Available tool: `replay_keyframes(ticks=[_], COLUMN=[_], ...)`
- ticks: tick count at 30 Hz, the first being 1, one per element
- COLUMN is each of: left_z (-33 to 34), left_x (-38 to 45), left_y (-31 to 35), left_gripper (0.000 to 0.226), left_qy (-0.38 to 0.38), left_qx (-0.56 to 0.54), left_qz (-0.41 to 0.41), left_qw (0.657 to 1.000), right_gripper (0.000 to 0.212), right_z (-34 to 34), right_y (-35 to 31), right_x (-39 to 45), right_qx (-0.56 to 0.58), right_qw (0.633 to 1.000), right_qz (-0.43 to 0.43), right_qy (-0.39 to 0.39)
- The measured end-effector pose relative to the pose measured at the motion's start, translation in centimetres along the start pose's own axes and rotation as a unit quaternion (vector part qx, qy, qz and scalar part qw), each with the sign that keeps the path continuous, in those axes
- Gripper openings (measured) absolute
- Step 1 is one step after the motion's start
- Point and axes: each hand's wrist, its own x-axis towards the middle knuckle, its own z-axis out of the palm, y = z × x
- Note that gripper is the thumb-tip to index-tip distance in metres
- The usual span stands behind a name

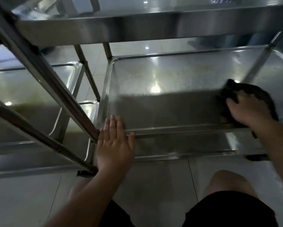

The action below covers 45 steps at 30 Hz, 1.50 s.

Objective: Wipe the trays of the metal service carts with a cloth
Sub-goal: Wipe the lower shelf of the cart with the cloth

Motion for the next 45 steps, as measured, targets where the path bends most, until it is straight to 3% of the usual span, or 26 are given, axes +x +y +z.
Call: replay_keyframes(ticks=[2,4,9,14,17,19,20,22,24,26,28,31,36,40,45], left_z=[0.1,0.2,-0.1,-2.2,-5.4,-7.6,-8.6,-10.3,-11.6,-12.0,-11.6,-10.5,-10.2,-10.2,-10.3], left_x=[0.0,0.1,0.1,0.5,-0.3,-1.2,-1.4,-1.0,0.8,3.0,4.5,4.8,4.7,4.6,4.3], left_y=[0.2,0.2,0.0,-0.4,-2.9,-5.4,-6.6,-8.0,-7.8,-6.4,-5.1,-4.7,-4.4,-4.1,-3.9], left_gripper=[0.080,0.077,0.080,0.087,0.048,0.019,0.015,0.028,0.035,0.027,0.016,0.019,0.032,0.028,0.025], left_qy=[0.008,0.005,-0.004,-0.055,-0.045,0.048,0.094,0.142,0.139,0.134,0.144,0.144,0.169,0.178,0.167], left_qx=[-0.001,0.001,-0.015,-0.077,-0.230,-0.252,-0.257,-0.281,-0.317,-0.361,-0.433,-0.492,-0.466,-0.474,-0.478], left_qz=[-0.003,-0.001,0.002,0.032,0.068,0.055,0.025,-0.039,-0.073,-0.088,-0.117,-0.157,-0.154,-0.168,-0.182], left_qw=[1.000,1.000,1.000,0.995,0.970,0.965,0.962,0.948,0.935,0.919,0.882,0.844,0.855,0.846,0.843], right_gripper=[0.078,0.078,0.068,0.066,0.065,0.066,0.066,0.065,0.063,0.062,0.063,0.064,0.066,0.085,0.086], right_z=[0.0,0.6,3.4,6.3,7.5,8.0,8.1,8.2,8.1,7.7,7.4,7.4,6.7,5.5,5.0], right_y=[0.1,-2.9,-16.4,-29.7,-33.5,-34.6,-34.8,-35.0,-35.1,-35.2,-34.6,-32.3,-26.5,-20.3,-16.2], right_x=[1.1,1.0,-2.1,-6.6,-8.2,-8.5,-8.4,-8.5,-8.9,-9.8,-11.3,-14.2,-15.5,-13.8,-12.4], right_qx=[0.008,0.023,0.009,0.011,0.025,0.023,0.021,0.018,0.015,0.012,0.015,0.020,-0.001,-0.036,-0.053], right_qw=[0.997,0.996,0.993,0.950,0.925,0.922,0.923,0.920,0.911,0.893,0.867,0.843,0.872,0.905,0.879], right_qz=[0.079,0.086,-0.113,-0.299,-0.358,-0.362,-0.362,-0.370,-0.392,-0.427,-0.470,-0.511,-0.481,-0.421,-0.473], right_qy=[-0.013,-0.027,-0.044,-0.095,-0.126,-0.131,-0.130,-0.132,-0.130,-0.143,-0.166,-0.166,-0.090,-0.054,-0.014])
